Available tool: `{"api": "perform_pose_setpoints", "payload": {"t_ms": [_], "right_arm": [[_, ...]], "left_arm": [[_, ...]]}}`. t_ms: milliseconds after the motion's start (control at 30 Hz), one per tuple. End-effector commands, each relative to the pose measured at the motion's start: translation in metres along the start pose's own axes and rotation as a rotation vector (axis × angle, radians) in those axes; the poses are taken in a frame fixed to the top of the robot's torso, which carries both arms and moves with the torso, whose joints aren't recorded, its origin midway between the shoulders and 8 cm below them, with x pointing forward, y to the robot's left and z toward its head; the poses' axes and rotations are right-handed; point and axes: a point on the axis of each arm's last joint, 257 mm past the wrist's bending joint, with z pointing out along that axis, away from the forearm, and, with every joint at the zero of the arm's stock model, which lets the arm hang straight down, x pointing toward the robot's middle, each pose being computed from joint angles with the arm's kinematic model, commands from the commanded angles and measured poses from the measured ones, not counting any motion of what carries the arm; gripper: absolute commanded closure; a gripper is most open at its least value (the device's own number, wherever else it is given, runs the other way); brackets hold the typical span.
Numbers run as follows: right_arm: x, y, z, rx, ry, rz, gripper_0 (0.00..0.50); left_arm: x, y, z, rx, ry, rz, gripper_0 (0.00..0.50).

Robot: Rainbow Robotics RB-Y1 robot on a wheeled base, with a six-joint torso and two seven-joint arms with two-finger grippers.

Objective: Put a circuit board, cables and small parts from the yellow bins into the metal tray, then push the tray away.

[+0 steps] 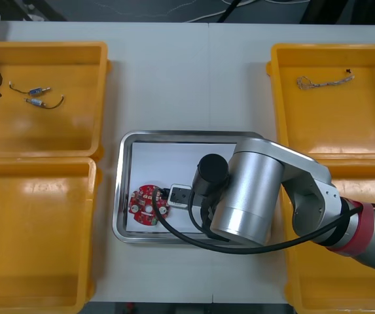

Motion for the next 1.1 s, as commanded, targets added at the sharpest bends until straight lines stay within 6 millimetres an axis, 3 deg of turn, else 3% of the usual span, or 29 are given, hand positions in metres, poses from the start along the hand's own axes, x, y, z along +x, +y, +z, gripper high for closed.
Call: {"api": "perform_pose_setpoints", "payload": {"t_ms": [33, 167, 267, 300, 467, 767, 1100], "right_arm": [[-0.009, 0.008, 0.000, 0.003, -0.023, -0.046, 0.401], [-0.005, 0.006, 0.003, 0.017, -0.015, -0.033, 0.165], [-0.002, 0.001, 0.001, 0.035, -0.011, -0.023, 0.025], [-0.002, 0.001, 0.000, 0.035, -0.012, -0.019, 0.000], [0.012, 0.003, -0.014, 0.021, 0.019, 0.079, 0.000], [0.014, 0.003, -0.047, -0.002, -0.008, 0.132, 0.000], [0.014, -0.034, -0.083, 0.021, -0.089, 0.216, 0.000]], "left_arm": [[-0.014, -0.044, -0.018, 0.110, -0.037, -0.133, 0.000], [-0.016, -0.057, -0.016, 0.140, -0.041, -0.159, 0.000], [-0.018, -0.066, -0.014, 0.152, -0.045, -0.173, 0.000], [-0.020, -0.068, -0.015, 0.156, -0.051, -0.176, 0.000], [-0.023, -0.082, -0.006, 0.178, -0.061, -0.200, 0.000], [-0.033, -0.092, 0.010, 0.199, -0.081, -0.229, 0.000], [-0.026, -0.101, 0.025, 0.220, -0.069, -0.236, 0.000]]}}
